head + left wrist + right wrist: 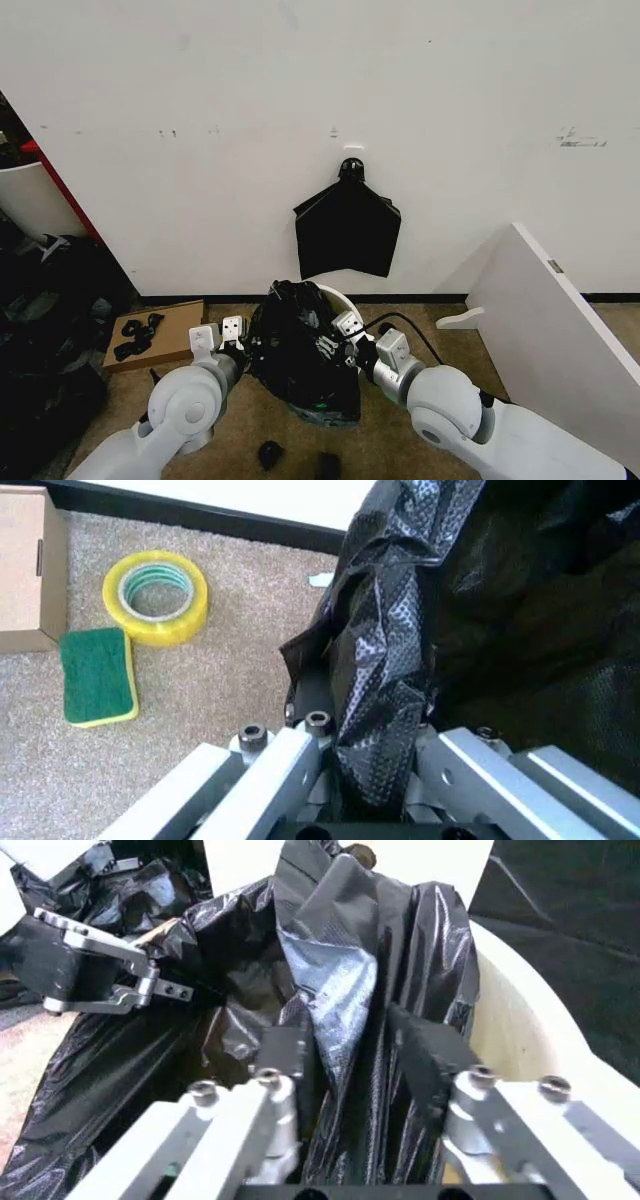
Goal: Place the garbage bag over the trash bin.
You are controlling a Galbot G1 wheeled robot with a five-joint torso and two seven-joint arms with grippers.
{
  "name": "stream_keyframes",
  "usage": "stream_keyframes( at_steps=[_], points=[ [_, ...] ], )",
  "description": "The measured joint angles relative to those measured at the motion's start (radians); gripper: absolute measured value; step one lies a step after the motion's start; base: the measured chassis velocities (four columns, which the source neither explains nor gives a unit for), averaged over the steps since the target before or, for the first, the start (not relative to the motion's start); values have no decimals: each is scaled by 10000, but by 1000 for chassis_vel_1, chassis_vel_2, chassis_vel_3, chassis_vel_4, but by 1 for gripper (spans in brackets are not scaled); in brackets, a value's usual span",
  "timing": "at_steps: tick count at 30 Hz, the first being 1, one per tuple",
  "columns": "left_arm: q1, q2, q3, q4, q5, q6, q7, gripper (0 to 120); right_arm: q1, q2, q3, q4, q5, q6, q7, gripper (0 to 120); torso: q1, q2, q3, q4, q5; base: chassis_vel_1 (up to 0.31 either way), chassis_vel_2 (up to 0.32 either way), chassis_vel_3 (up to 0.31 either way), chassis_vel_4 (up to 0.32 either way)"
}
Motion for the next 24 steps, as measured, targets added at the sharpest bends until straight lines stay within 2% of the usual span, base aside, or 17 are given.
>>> stream_keyframes(
  at_steps=[4,8,9,24],
  points=[
    [27,6,-4,-18,38,0,26,1,36,50,-17,0,3,3,57,9,0,0,0,1,0,0,0,0,0],
    [29,6,-5,-19,45,0,29,1,37,50,-17,0,2,8,66,6,0,0,0,1,0,0,0,0,0],
    [48,16,-24,-34,68,0,59,1,7,28,21,0,-5,43,144,0,0,0,0,0,0,0,0,0,0],
    [357,331,-152,-52,924,-238,909,1,282,-437,761,-558,46,394,1290,0,0,0,0,0,0,0,0,0,0]
  ],
)
